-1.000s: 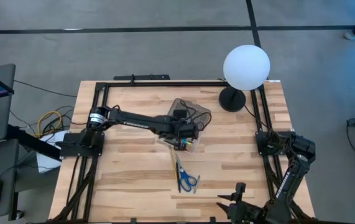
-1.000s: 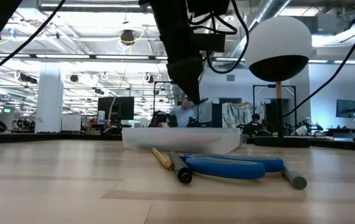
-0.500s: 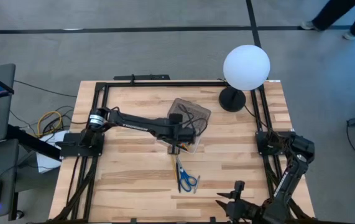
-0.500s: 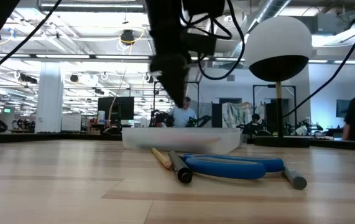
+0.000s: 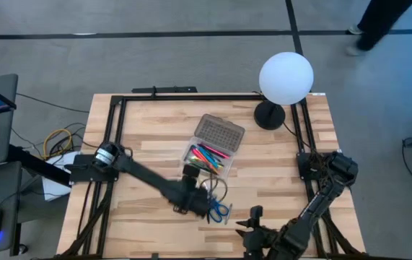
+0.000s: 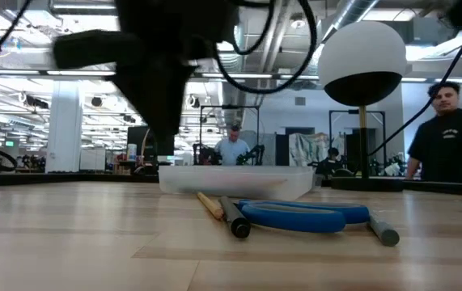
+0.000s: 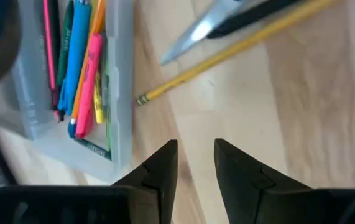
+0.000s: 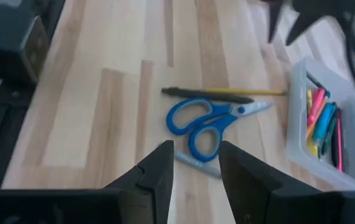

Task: Pick & place school supplies into a supply box
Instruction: Put the gray crayon into the gray supply box

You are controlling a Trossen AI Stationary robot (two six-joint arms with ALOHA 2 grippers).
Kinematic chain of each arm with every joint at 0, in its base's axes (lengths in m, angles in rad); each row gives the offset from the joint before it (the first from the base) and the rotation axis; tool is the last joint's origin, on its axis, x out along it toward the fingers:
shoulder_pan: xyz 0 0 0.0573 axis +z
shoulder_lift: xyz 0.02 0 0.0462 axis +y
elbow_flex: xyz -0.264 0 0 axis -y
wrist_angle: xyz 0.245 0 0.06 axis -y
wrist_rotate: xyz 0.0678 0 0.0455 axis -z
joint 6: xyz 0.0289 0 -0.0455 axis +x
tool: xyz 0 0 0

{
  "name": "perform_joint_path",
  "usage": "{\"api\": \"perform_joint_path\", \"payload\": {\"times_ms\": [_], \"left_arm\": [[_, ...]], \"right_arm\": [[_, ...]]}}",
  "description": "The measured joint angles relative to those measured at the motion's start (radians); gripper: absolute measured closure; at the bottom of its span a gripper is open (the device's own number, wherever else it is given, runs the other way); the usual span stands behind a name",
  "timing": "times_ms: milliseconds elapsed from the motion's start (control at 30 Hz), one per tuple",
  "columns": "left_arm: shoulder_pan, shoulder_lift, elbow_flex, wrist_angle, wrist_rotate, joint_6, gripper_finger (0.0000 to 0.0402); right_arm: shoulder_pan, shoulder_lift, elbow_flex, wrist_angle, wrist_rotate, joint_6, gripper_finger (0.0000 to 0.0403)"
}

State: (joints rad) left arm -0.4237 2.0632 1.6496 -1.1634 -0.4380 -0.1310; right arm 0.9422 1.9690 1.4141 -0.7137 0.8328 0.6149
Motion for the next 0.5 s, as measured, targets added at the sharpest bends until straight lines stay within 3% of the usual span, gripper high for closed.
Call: {"api": "perform_joint_path", "payload": {"times_ms": [167, 367, 500], "left_arm": [[-0.149, 0.0, -0.07, 0.059, -0.143, -0.132, 0.0301], [-0.327, 0.0, -0.167, 0.235, -0.319, -0.299, 0.0301], [-0.423, 0.0, -0.196, 0.348, -0.417, -0.394, 0.0301]], "right_arm": [[-0.036, 0.0, -0.03, 0.087, -0.034, -0.124, 0.0282], [-0.085, 0.0, -0.093, 0.228, -0.215, -0.255, 0.0282], [-0.12, 0.0, -0.138, 0.235, -0.256, -0.26, 0.0282]]}}
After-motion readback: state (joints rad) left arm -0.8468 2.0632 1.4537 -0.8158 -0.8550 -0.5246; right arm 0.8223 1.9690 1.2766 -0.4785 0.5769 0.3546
